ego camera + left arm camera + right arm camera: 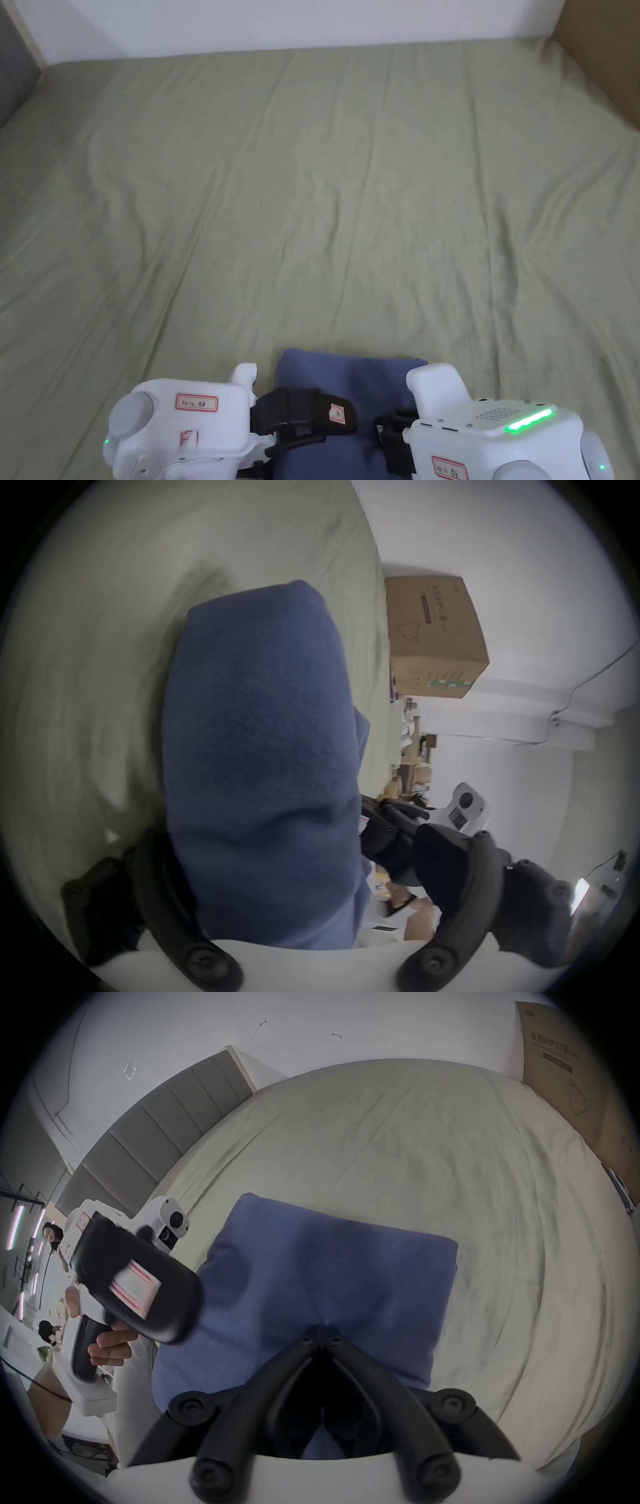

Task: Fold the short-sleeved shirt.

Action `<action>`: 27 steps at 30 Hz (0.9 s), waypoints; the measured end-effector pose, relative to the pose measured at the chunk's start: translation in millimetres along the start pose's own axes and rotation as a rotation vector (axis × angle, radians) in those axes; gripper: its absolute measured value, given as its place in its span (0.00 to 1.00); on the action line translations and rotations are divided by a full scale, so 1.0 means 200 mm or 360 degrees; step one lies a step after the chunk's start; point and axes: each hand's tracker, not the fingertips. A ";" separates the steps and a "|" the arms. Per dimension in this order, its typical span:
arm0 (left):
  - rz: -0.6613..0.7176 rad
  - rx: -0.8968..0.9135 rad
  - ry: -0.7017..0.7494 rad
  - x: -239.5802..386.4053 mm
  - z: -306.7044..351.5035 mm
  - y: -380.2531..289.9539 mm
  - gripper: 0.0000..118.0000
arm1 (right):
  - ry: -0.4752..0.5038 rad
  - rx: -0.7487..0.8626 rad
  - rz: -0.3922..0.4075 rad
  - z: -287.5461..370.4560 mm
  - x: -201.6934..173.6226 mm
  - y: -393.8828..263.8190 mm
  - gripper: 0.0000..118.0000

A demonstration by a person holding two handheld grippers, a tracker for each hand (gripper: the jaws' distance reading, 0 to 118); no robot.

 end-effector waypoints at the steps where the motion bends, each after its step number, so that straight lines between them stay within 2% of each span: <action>1: -0.0064 0.0019 0.0044 0.01 0.04 -0.02 0.30 | -0.0013 0.0007 -0.0006 0.02 -0.01 0.01 0.00; 2: -0.0100 0.0057 0.0195 0.02 0.07 -0.03 0.29 | -0.0037 0.0043 0.0008 0.05 -0.02 0.01 0.00; 3: -0.0101 0.0049 0.0247 -0.02 0.09 -0.01 0.29 | -0.0076 0.0113 0.0022 0.09 -0.04 0.03 0.00; 5: 0.0069 0.0043 0.0068 -0.11 0.15 -0.01 0.29 | -0.0081 0.0299 0.0013 0.19 -0.09 0.07 0.00; 9: -0.0058 0.0152 0.0174 -0.06 0.28 -0.02 0.29 | -0.0059 0.0658 0.0035 0.43 -0.25 0.16 0.00; 11: -0.0108 0.0198 0.0204 -0.05 0.40 -0.02 0.29 | -0.0082 0.0797 0.0114 0.52 -0.34 0.20 0.00; 14: -0.0221 0.0280 0.0381 -0.04 0.64 0.02 0.29 | -0.0129 0.0924 0.0197 0.60 -0.46 0.25 0.00; 18: -0.0278 0.0377 0.0700 -0.08 1.04 0.10 0.29 | -0.0098 0.0950 0.0194 0.63 -0.54 0.28 0.00; 20: -0.0293 0.0456 0.0939 -0.10 1.26 0.15 0.29 | -0.0150 0.0947 0.0245 0.61 -0.59 0.28 0.00; 23: -0.0284 0.0587 0.1139 -0.13 1.53 0.23 0.29 | -0.0167 0.0861 0.0286 0.55 -0.64 0.31 0.00; 27: -0.0234 0.0623 0.1438 -0.21 1.72 0.35 0.31 | -0.0144 0.0756 0.0260 0.46 -0.66 0.33 0.00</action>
